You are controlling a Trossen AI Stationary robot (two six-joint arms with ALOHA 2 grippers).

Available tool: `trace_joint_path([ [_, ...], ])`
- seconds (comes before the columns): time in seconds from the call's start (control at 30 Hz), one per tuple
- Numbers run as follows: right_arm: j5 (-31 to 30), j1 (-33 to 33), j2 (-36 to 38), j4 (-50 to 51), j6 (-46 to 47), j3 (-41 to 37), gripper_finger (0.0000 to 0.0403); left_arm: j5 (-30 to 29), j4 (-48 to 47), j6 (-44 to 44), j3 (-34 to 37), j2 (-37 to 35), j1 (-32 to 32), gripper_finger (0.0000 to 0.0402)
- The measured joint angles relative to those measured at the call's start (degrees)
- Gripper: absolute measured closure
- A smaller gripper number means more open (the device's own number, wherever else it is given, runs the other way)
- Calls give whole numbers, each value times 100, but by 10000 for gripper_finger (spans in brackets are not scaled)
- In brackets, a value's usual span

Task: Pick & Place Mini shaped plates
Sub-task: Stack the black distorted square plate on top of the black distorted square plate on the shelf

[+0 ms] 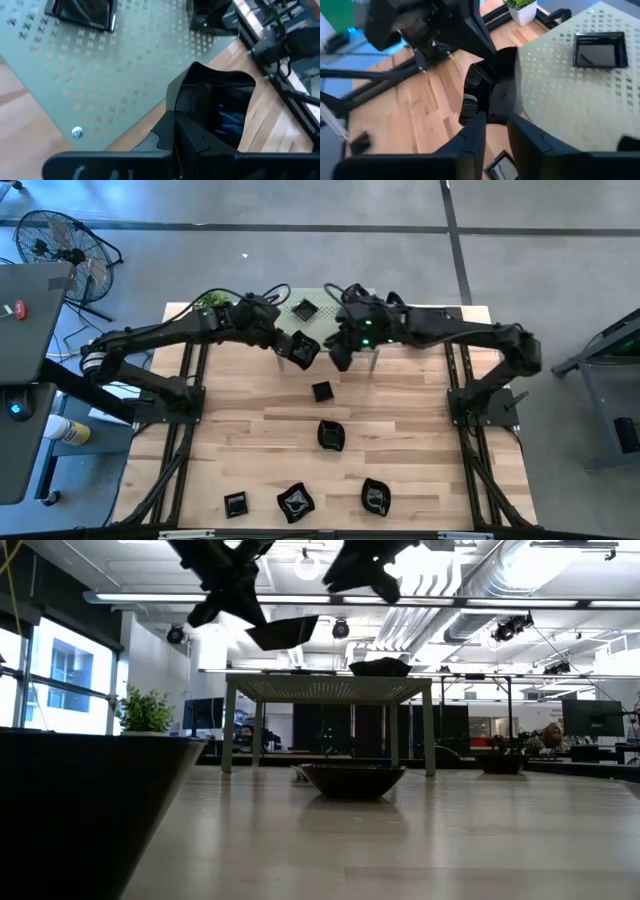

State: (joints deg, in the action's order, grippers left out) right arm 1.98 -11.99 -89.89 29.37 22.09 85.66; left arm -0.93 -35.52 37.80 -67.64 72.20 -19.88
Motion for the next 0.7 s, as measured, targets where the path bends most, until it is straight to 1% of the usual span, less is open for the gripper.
trace_joint_path([
  [0.13,22,0,-445,48,-505,370,296,-31,189,0,0,11,0,401],
  [0.2,-27,0,-599,78,-646,474,292,-49,216,0,0,11,0,401],
  [0.27,-207,0,-706,157,-697,519,294,-74,236,0,0,11,0,401],
  [0.4,-287,0,-786,178,-715,519,323,-74,242,-7,0,11,0,401],
  [0.57,-319,-4,-786,170,-696,519,390,-128,253,-13,0,11,0,401],
  [0.63,-327,-4,-786,171,-673,519,397,-200,260,-15,0,7,0,399],
  [0.7,-353,-4,-786,169,-577,519,392,-222,260,-17,0,5,0,395],
])
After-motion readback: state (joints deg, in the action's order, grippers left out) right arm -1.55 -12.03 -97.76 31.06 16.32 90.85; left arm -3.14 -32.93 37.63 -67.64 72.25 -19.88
